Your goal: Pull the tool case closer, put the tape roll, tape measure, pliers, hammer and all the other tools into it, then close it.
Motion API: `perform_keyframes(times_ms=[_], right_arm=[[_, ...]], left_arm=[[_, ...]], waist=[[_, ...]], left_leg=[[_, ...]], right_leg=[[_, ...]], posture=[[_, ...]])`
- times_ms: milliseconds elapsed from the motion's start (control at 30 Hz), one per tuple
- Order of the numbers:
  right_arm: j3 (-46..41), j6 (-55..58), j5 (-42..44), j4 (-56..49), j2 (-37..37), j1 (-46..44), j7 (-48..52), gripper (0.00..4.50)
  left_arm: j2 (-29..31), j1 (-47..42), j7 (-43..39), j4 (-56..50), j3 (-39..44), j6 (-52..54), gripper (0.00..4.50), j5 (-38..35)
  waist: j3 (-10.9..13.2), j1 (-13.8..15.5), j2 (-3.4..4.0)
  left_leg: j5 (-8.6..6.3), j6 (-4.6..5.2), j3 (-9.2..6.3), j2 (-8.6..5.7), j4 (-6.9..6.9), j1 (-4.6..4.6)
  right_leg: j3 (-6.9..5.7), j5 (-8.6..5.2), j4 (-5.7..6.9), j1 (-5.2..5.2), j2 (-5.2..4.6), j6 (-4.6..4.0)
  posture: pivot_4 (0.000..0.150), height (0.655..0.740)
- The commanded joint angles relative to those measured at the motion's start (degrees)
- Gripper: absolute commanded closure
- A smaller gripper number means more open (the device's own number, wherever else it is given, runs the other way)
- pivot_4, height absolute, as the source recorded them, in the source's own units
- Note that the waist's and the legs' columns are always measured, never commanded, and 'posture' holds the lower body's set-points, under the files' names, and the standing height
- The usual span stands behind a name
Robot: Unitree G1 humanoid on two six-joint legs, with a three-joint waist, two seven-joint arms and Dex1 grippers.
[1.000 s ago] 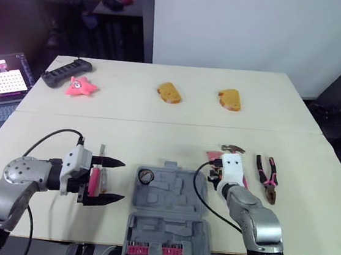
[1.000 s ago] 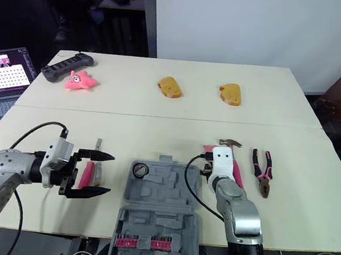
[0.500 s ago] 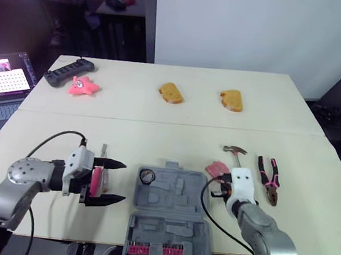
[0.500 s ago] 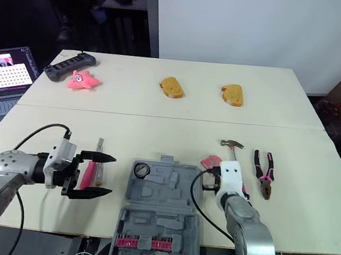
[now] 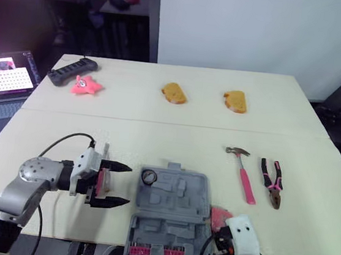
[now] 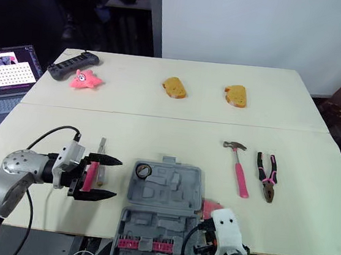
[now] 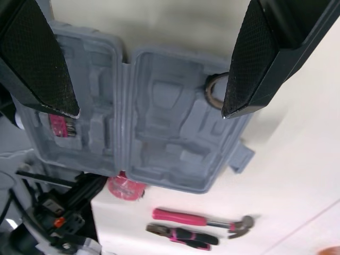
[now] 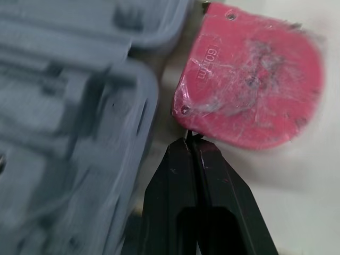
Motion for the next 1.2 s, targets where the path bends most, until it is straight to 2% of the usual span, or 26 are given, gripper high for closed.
perform_keyframes(times_ms=[33,333,433,667,700,800,933,1033,1100,1200], right_arm=[[-0.2,1.2,0.7,-3.7,1.4,3.1,-1.0,4.46],[-1.8,1.3,0.1,-3.7,2.4,3.7,-1.9,4.46],[-3.2,1.4,0.6,-4.3,2.4,4.1,-1.4,3.63],[-8.0,1.2,2.7,-5.7,1.5,5.3,0.8,0.23],[-9.1,0.4,3.7,-5.7,0.6,5.7,1.4,0.10],[-13.2,-2.4,7.5,-5.7,-3.2,6.6,4.1,0.10],[-22.0,-9.9,11.2,-5.7,-17.4,8.1,17.3,0.10],[-26.5,-14.7,12.0,-4.0,-25.0,7.3,27.0,0.10],[-26.0,-24.5,7.5,1.4,-34.3,6.3,36.6,0.10],[-19.9,-41.7,1.1,12.7,-47.1,-1.2,49.6,0.10]], left_arm=[[0.1,-0.5,-0.9,-0.2,0.3,-0.9,0.00,-0.4],[0.1,-1.0,-1.5,0.3,0.0,-0.6,0.00,-0.3],[0.1,-0.8,-1.5,0.2,0.1,-0.6,0.00,-0.3],[0.2,-0.4,-1.4,-0.2,0.2,-0.6,0.00,-0.4],[0.2,-0.3,-1.3,-0.3,0.3,-0.5,0.00,-0.4],[0.2,-0.2,-1.1,-0.4,0.3,-0.4,0.00,-0.4],[0.0,-0.6,-0.9,-0.2,0.1,-0.3,0.00,-0.2],[-0.2,-1.2,-0.7,0.3,-0.2,-0.2,0.00,0.0],[-0.5,-1.7,-0.6,0.5,-0.4,0.0,0.00,0.1],[-0.5,-2.2,-0.6,0.5,-0.4,0.2,0.00,0.0]], waist=[[0.0,0.1,0.00],[0.0,0.1,0.00],[0.0,0.1,0.00],[0.0,0.1,0.00],[0.0,0.1,0.00],[0.0,0.1,0.00],[0.0,0.1,0.01],[0.0,0.1,-0.06],[0.0,0.1,-0.06],[0.1,-0.1,-0.14]], left_leg=[[0.00,0.00,0.00,0.01,0.00,0.01],[0.03,-0.04,-0.05,0.03,0.00,0.02],[0.03,-0.04,-0.05,0.03,0.01,0.03],[0.03,-0.04,-0.06,0.04,0.01,0.03],[0.03,-0.04,-0.06,0.04,0.01,0.03],[0.03,-0.04,-0.05,0.04,0.01,0.03],[0.03,-0.04,0.02,0.01,0.07,0.05],[0.03,-0.03,-0.01,0.07,0.09,0.06],[0.03,-0.03,-0.01,0.07,0.09,0.06],[0.03,-0.03,0.19,0.04,0.14,0.09]], right_leg=[[0.00,-0.01,-0.01,0.01,0.01,0.01],[0.00,-0.03,0.07,-0.01,0.04,0.03],[0.00,-0.03,0.08,-0.01,0.04,0.03],[-0.01,-0.04,0.08,0.00,0.05,0.03],[-0.01,-0.04,0.08,0.00,0.05,0.03],[0.00,-0.03,0.08,0.00,0.05,0.03],[0.00,-0.05,0.05,0.09,0.02,0.09],[-0.09,-0.08,0.03,0.16,0.08,0.14],[-0.12,-0.07,0.03,0.17,0.09,0.12],[-0.13,-0.07,-0.07,0.26,0.01,0.18]], posture=[[0.150,0.7400],[0.150,0.7400],[0.150,0.7400],[0.150,0.7400],[0.150,0.7400],[0.150,0.7400],[0.150,0.7400],[0.150,0.7400],[0.150,0.7400],[0.150,0.7400]])
